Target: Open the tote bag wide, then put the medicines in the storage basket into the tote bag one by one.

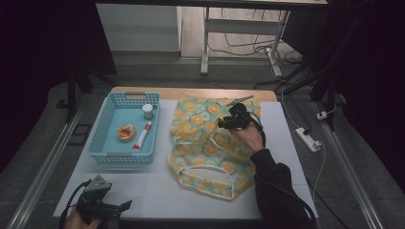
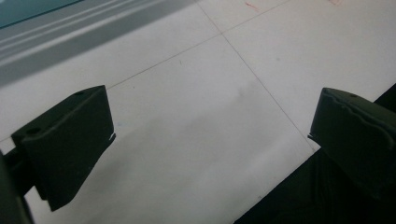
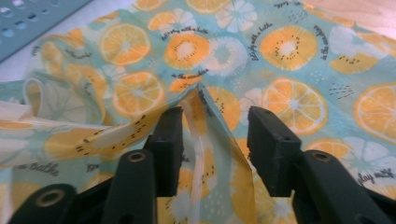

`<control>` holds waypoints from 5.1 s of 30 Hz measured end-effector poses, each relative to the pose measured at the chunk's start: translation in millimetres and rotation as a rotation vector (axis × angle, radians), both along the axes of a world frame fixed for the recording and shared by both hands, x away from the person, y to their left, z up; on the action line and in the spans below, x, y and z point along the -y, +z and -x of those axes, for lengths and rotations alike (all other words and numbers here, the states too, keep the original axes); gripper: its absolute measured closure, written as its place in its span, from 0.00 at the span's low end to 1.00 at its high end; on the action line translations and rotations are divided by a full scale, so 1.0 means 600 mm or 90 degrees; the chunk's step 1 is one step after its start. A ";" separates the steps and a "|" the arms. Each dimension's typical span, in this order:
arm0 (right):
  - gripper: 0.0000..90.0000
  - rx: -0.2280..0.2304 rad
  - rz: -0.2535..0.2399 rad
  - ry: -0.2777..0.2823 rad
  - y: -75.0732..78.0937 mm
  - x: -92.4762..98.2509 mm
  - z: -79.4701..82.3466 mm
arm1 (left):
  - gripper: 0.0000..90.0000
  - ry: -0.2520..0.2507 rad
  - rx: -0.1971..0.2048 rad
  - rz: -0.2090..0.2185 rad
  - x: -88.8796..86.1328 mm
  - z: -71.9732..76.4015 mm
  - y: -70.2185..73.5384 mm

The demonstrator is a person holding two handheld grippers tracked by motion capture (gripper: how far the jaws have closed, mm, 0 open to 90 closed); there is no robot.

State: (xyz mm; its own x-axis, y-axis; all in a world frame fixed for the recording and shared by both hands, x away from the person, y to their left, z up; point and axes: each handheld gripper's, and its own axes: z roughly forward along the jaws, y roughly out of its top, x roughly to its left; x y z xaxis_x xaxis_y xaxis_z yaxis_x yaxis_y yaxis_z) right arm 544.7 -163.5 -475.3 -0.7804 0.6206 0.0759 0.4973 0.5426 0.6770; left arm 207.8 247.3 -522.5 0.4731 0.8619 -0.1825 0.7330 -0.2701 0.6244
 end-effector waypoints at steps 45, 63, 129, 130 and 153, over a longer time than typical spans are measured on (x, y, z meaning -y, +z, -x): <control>0.24 -0.010 0.061 0.116 -0.051 -0.013 0.140 | 0.00 0.003 -0.006 0.000 0.000 -0.002 -0.001; 1.00 -0.017 0.037 0.128 -0.032 -0.004 0.133 | 0.00 -0.001 -0.008 0.000 0.001 -0.003 -0.001; 1.00 0.082 -0.124 0.103 0.126 0.002 0.115 | 0.00 0.009 -0.023 0.001 -0.001 -0.007 -0.003; 1.00 0.082 -0.124 0.103 0.126 0.002 0.115 | 0.00 0.009 -0.023 0.001 -0.001 -0.007 -0.003; 1.00 0.083 -0.131 0.095 0.127 0.012 0.111 | 0.00 0.017 -0.010 0.013 -0.005 -0.004 0.000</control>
State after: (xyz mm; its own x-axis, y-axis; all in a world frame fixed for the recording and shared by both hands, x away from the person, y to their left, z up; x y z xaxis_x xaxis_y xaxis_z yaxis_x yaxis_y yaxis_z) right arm 477.9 -170.8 -398.9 -0.8734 0.4802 0.0813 0.3235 0.4471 0.8339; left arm 210.3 250.0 -522.7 0.4464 0.8705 -0.2072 0.7499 -0.2376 0.6173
